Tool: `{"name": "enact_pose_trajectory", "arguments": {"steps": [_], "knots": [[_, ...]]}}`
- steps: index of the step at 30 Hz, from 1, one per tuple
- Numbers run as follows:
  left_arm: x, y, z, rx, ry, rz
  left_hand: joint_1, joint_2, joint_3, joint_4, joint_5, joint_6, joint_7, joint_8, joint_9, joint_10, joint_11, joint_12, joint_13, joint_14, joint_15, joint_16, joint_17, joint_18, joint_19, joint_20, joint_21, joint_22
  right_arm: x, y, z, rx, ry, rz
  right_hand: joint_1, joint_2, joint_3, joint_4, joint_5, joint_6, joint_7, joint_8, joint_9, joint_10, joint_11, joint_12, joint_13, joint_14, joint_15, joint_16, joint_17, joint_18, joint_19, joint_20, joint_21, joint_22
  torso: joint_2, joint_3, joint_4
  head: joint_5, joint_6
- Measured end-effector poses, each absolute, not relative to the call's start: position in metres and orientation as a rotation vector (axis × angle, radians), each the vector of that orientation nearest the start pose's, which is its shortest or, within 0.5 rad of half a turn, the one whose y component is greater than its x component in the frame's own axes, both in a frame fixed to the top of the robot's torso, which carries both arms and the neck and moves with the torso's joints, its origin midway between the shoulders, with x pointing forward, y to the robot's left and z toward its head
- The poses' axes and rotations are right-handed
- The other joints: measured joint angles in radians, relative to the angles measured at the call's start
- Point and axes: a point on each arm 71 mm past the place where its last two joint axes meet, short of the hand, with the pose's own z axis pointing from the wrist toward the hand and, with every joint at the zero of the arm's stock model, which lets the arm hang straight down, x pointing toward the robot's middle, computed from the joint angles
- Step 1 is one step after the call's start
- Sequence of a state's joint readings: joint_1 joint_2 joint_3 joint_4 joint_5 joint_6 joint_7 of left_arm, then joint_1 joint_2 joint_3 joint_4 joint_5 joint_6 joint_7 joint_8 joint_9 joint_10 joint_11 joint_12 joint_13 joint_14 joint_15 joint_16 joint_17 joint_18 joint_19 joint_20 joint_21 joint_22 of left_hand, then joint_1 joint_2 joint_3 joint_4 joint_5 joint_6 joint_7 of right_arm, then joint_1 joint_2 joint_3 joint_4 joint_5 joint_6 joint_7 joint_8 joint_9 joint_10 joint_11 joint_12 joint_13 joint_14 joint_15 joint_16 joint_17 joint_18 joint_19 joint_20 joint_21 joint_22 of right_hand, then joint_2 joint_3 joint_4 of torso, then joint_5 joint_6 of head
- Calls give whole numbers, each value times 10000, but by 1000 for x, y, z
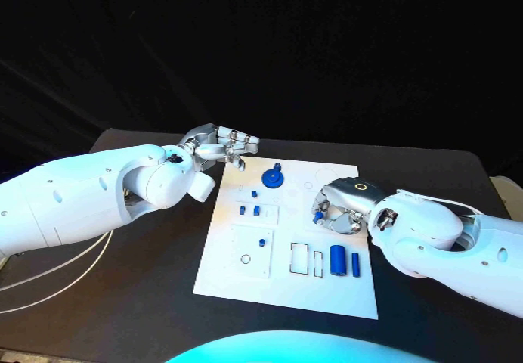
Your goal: Assemble the parts on the task board
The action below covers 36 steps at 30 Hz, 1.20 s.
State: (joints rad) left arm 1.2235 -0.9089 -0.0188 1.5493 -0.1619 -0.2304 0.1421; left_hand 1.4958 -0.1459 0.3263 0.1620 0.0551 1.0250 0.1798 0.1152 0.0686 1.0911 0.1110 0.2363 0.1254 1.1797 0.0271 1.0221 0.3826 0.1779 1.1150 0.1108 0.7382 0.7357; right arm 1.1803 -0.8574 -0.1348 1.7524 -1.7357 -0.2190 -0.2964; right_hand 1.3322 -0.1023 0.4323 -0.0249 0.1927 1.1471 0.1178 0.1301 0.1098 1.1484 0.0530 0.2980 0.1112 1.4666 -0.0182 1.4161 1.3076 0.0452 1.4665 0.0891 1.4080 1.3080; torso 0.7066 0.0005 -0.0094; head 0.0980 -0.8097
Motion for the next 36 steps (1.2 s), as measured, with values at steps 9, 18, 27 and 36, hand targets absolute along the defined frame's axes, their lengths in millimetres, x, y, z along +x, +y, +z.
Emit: {"name": "enact_pose_trajectory", "arguments": {"steps": [9,18,27,36], "knots": [[488,228,-171,-10416,16693,-14065,0,0,0,0,0,0,0,0,-1,0,0,0,-1,0,0,0,1,0,0,0,0,-11,406,-148,-196,-4429,16774,5841,13,36,24,-25,-19,-1,0,-8,51,3,4,0,0,0,0,0,-1,1,0,0,79,-1,-10,0,0,13,5],[488,226,-172,-10408,16748,-14087,0,0,0,1,0,0,0,0,0,0,0,0,-1,0,0,0,1,-1,0,0,0,-10,384,-121,-177,-4627,15965,6971,12,35,24,-26,-37,-5,1,45,47,3,4,0,0,0,0,0,-2,0,0,1,184,-2,-6,0,-1,62,10],[489,221,-173,-10371,16831,-14167,0,0,-1,1,0,0,0,40,0,0,0,48,9,0,0,0,1,-1,0,0,0,-10,357,-64,-185,-5099,15705,8721,12,34,23,-26,-40,11,-19,45,44,3,4,0,0,0,1,0,-2,0,-20,-19,189,-3,-4,-10,8,159,-11],[489,219,-173,-10354,16879,-14204,0,0,-1,1,0,0,0,40,0,0,-1,49,9,0,0,0,2,-1,0,0,0,-9,349,-34,-201,-5365,15834,9419,11,33,40,-9,10,22,-13,27,51,2,4,-1,-2,0,1,0,-2,1,-37,-35,189,-4,1,-14,9,329,-53]]}}
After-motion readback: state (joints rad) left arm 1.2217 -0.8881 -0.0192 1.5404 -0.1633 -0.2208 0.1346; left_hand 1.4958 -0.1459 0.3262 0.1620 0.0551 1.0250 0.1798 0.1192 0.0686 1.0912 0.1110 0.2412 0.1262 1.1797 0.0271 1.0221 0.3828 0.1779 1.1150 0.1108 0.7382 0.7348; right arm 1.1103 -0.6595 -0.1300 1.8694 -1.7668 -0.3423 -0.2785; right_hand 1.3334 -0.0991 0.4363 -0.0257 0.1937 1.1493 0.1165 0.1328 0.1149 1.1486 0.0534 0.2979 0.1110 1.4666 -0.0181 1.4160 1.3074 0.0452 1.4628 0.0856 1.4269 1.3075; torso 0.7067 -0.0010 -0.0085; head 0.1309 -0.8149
